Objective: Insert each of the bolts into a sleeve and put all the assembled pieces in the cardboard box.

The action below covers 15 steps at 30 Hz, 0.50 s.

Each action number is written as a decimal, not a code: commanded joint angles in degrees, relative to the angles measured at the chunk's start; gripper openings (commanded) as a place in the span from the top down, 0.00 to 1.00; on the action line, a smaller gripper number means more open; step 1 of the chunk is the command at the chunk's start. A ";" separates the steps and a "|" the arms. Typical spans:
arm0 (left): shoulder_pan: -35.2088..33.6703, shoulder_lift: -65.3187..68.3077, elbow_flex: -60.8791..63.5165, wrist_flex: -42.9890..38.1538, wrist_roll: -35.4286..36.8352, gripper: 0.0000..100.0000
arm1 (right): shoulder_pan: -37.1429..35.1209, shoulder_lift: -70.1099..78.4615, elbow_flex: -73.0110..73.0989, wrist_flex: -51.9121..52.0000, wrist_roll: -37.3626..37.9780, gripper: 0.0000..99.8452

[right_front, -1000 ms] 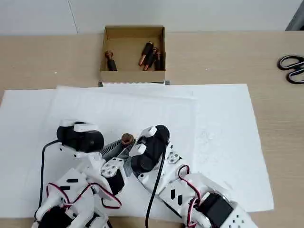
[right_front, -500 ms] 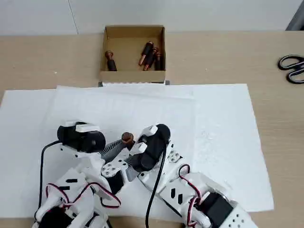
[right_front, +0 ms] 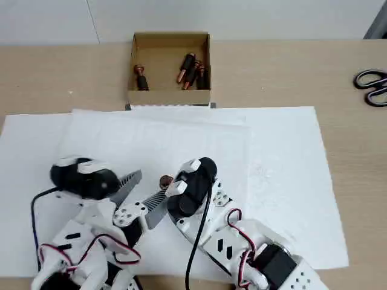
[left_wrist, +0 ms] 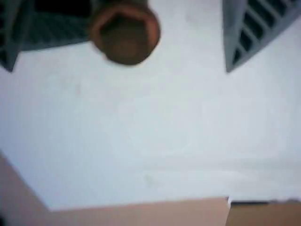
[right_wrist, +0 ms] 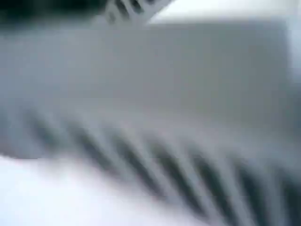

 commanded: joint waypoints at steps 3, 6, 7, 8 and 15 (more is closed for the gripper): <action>-0.62 0.62 -7.60 0.18 -0.26 0.75 | 2.51 -1.01 -0.97 -0.31 -0.79 1.00; -4.57 0.62 -9.54 -0.26 -0.62 0.86 | 4.00 -1.01 -0.97 -0.31 -0.97 1.00; -6.51 0.53 -9.63 -0.26 -1.58 0.91 | 4.26 -1.01 -0.97 -0.31 -0.97 1.00; -8.53 0.44 -9.71 -0.26 -3.34 0.97 | 4.35 -1.01 -0.97 -0.31 -0.97 1.00; -25.58 0.18 -6.02 -0.26 -10.81 0.99 | 9.10 -1.01 -0.97 -0.31 -0.79 1.00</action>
